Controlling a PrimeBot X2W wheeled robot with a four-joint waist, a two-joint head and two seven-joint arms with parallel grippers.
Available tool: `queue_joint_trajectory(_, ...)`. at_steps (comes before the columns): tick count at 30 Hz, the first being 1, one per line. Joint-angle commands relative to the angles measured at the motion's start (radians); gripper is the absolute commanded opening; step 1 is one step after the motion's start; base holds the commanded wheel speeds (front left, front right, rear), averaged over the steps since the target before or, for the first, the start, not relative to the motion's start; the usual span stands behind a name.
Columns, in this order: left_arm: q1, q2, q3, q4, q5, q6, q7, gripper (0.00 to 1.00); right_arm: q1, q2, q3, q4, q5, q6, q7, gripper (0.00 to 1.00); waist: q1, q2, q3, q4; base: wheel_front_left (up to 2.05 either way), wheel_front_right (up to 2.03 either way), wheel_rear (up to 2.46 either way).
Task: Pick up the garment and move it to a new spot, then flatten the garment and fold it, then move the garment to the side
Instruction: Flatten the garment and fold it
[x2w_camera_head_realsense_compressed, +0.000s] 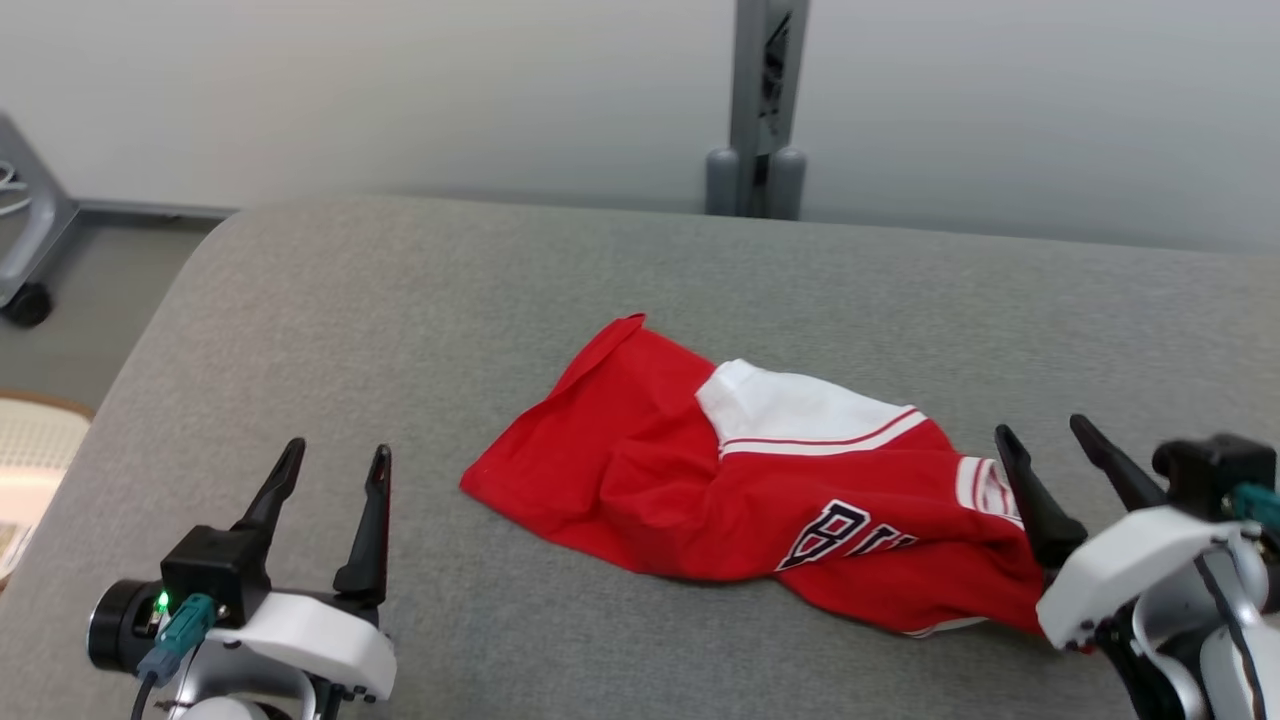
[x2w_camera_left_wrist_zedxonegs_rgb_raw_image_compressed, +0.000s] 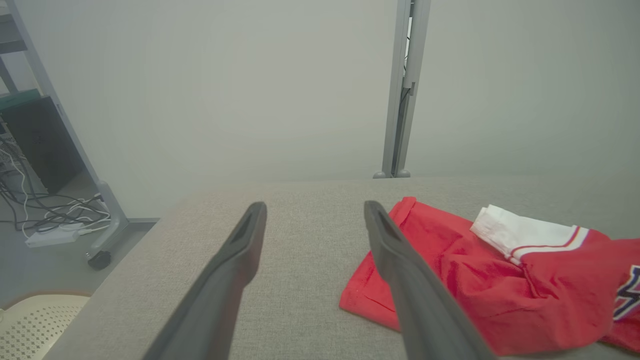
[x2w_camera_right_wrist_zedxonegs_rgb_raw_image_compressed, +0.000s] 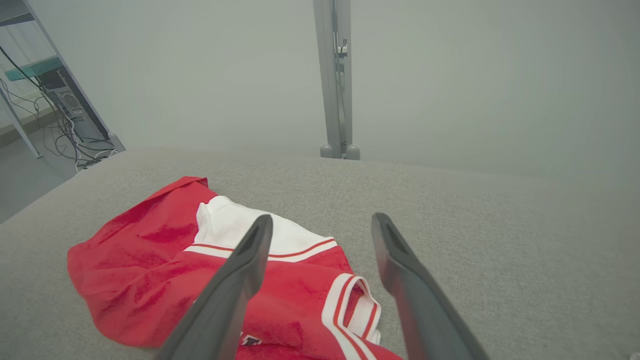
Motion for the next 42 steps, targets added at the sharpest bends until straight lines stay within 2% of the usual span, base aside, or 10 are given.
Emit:
queue_joint_trajectory(1,-0.027,-0.001,-0.005,-0.001,-0.005,-0.007,-0.004,1.00,-0.038,-0.026,0.009,0.030,0.009,0.000,0.017,1.00,0.0000,0.0000,0.037,0.045,0.00,0.00,0.00)
queue_joint_trajectory(9,-0.095,-0.039,-0.038,0.034,-0.014,-0.030,-0.039,1.00,-0.253,-0.129,0.112,0.240,0.081,0.000,0.052,1.00,0.0000,0.0000,0.127,0.145,0.00,0.00,0.00)
queue_joint_trajectory(14,-0.135,-0.062,-0.051,0.072,-0.023,-0.045,-0.074,1.00,-0.399,-0.183,0.208,0.398,0.113,0.000,0.082,1.00,0.0000,0.0000,0.182,0.183,0.00,0.00,0.00)
queue_joint_trajectory(23,-0.194,-0.093,-0.072,0.144,-0.032,-0.066,-0.118,1.00,-0.568,-0.245,0.418,0.621,0.177,0.000,0.144,1.00,0.0000,0.0000,0.238,0.204,0.00,0.00,0.00)
queue_joint_trajectory(30,-0.222,-0.101,-0.079,0.175,-0.028,-0.075,-0.138,1.00,-0.611,-0.256,0.517,0.695,0.241,0.000,0.138,1.00,0.0000,0.0000,0.256,0.202,0.00,0.00,0.00)
queue_joint_trajectory(31,-0.225,-0.101,-0.078,0.178,-0.028,-0.075,-0.142,1.00,-0.616,-0.256,0.527,0.700,0.252,-0.001,0.128,0.38,0.0000,0.0000,0.257,0.201,0.00,0.00,0.00)
queue_joint_trajectory(32,-0.227,-0.102,-0.077,0.183,-0.030,-0.075,-0.144,1.00,-0.623,-0.258,0.536,0.703,0.257,-0.001,0.116,0.00,0.0000,0.0000,0.258,0.199,0.00,0.00,0.00)
queue_joint_trajectory(42,-0.211,-0.090,-0.067,0.199,-0.032,-0.057,-0.158,1.00,-0.640,-0.249,0.558,0.622,0.307,-0.001,-0.084,0.00,0.0000,0.0000,0.225,0.128,0.00,0.00,0.00)
